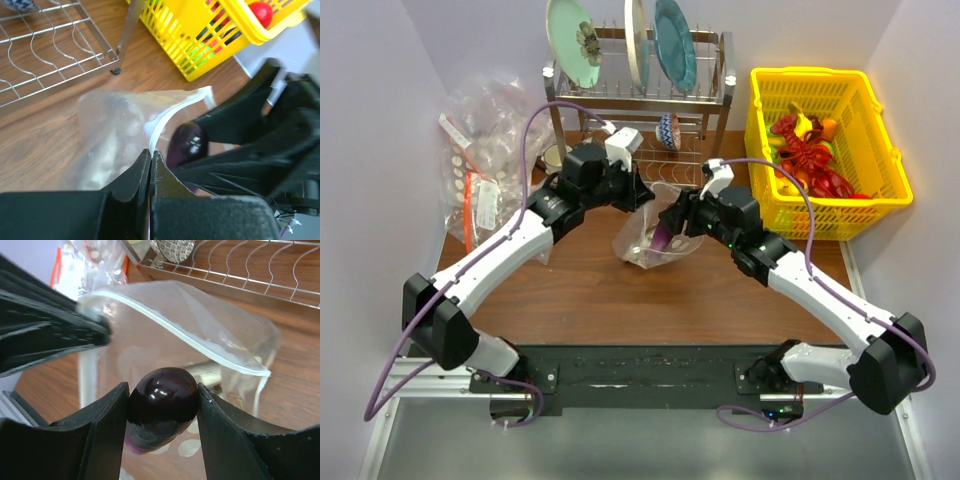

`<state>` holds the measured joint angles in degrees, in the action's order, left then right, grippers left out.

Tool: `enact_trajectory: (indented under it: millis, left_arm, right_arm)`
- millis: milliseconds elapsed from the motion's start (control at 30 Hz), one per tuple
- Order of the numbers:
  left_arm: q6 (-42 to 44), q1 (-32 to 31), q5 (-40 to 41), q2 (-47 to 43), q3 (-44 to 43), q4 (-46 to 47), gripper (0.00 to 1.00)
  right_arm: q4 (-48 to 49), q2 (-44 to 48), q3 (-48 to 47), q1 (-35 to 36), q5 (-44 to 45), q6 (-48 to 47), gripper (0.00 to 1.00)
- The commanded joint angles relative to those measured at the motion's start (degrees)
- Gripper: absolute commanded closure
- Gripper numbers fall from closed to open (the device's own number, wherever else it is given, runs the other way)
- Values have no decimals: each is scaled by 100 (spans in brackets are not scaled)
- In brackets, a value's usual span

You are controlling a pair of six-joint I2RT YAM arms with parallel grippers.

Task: Place the food in the zip-top bag and seal the zipper
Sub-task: Place the fake vegetable in the zipper food storage bag, then pick up the fake fruit from the bin.

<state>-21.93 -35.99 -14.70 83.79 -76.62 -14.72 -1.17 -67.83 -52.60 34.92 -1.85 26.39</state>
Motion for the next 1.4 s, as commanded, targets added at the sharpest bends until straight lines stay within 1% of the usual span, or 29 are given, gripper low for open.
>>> enact_trajectory:
  millis: [0, 33, 67, 233, 333, 367, 533, 633, 733, 800, 867, 900, 1000, 1033, 1100, 1133, 1200, 1233, 1267, 1300, 1333, 1367]
  left_arm:
    - [31, 4, -104, -608, 147, 742, 100]
    - [66, 4, -86, -644, 217, 769, 100]
    - [119, 4, -60, -688, 235, 795, 100]
    - [330, 4, 221, -855, 419, 787, 100]
    - [400, -5, 362, -873, 481, 760, 100]
    - [418, 4, 354, -873, 499, 760, 100]
    - [497, 4, 547, -943, 595, 760, 100]
    - [541, 4, 644, -1022, 657, 786, 100]
    - [593, 4, 696, -1093, 753, 865, 100]
    - [611, 13, 740, -1110, 780, 866, 100]
    - [611, 4, 740, -1145, 789, 883, 100]
    - [594, 13, 740, -1154, 824, 909, 100]
    - [559, 4, 723, -1216, 877, 980, 100]
    - [559, 13, 732, -1224, 885, 980, 100]
    - [620, 4, 635, -1303, 990, 1049, 100]
    - [611, 13, 635, -1338, 1026, 1163, 100]
    - [620, 4, 670, -1391, 1122, 1243, 100]
    - [638, 4, 661, -1392, 1140, 1261, 100]
    - [638, 13, 653, -1374, 1140, 1270, 100]
    - [638, 4, 652, -1365, 1149, 1270, 100]
    - [672, 4, 661, -1356, 1149, 1270, 100]
    - [682, 4, 661, -1339, 1149, 1261, 100]
  right_arm:
    - [205, -28, -303, 50, 378, -38, 27]
    - [144, -37, -425, 50, 387, -12, 16]
    - [-57, -37, -496, 42, 396, 15, 10]
    - [-445, 269, -813, 50, 387, 50, 11]
    - [-892, 446, -1067, 50, 570, 77, 13]
    - [-1224, 533, -1138, 50, 632, 85, 14]
    - [-2141, 815, -1385, 50, 1010, 77, 14]
    - [-2528, 1113, -1324, 50, 1572, 33, 14]
    - [-2617, 1535, -1218, 42, 2257, 77, 13]
    - [-2730, 1694, -1305, 41, 2669, -28, 10]
    - [-2949, 1625, -1559, 42, 2978, -273, 8]
    - [-3055, 1415, -1769, 42, 3389, -345, 7]
    - [-3407, 993, -2200, -28, 3945, -600, 7]
    - [-3434, 765, -2272, -133, 4164, -644, 7]
    - [-3215, 623, -2351, -335, 4236, -793, 7]
    - [-2970, 544, -2369, -650, 4167, -820, 7]
    - [-2863, 403, -2561, -1134, 3860, -706, 8]
    - [-2819, 315, -2658, -1623, 3711, -653, 9]
    - [-2819, 88, -2772, -1889, 3300, -514, 9]
    - [-2827, -36, -3043, -2110, 3096, -460, 10]
    - [-2880, -211, -3194, -2477, 2885, -399, 10]
    - [-2950, -517, -3352, -2620, 2674, -328, 10]
